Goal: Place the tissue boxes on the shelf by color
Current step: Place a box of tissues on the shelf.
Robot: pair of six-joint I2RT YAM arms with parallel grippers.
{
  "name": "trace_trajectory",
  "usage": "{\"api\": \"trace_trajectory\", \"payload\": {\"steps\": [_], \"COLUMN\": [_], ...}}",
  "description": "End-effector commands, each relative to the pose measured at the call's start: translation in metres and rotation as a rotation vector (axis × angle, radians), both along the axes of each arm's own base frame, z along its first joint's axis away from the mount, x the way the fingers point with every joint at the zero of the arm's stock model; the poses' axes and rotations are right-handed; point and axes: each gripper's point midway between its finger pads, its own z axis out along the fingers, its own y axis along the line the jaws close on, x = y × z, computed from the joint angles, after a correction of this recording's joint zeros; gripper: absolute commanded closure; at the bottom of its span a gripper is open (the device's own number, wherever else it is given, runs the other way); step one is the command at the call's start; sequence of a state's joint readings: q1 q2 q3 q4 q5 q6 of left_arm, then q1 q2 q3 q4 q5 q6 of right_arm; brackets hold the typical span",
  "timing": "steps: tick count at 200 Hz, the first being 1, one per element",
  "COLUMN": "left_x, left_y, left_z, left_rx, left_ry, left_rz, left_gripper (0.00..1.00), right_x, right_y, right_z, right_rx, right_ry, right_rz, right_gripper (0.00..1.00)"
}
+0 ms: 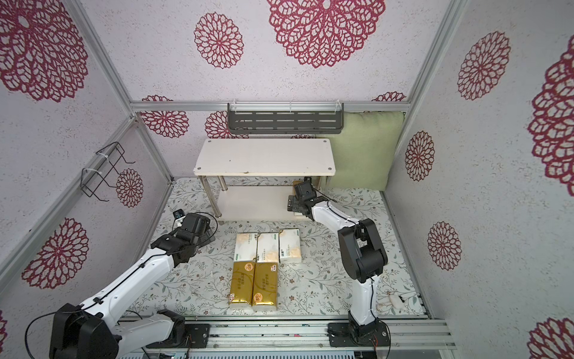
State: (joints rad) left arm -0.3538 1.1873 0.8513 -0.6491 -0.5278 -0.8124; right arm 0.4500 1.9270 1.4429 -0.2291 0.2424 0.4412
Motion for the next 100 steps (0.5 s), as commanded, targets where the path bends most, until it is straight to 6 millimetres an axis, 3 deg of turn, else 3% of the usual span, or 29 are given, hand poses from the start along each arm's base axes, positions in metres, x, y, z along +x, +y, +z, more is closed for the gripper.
{"api": "trace_trajectory", "payload": {"steps": [1,100], "left_x": [-0.002,-0.003], "left_y": [-0.002,-0.002], "left_z": [0.001,-0.001], "left_rx": [0.007,0.004], "left_ry": [-0.006,-0.003], "left_rz": [-0.015,-0.016], "left_gripper": [0.03,0.03], "right_x": [0.004,-0.005], "right_y": [-0.011,-0.002], "right_z": [0.022,0.038], "right_rx": [0.003,0.008], "right_ry": [-0.046,-0.081], "right_rz": [-0.045,-0.035], "right_gripper": [0.01,0.01]}}
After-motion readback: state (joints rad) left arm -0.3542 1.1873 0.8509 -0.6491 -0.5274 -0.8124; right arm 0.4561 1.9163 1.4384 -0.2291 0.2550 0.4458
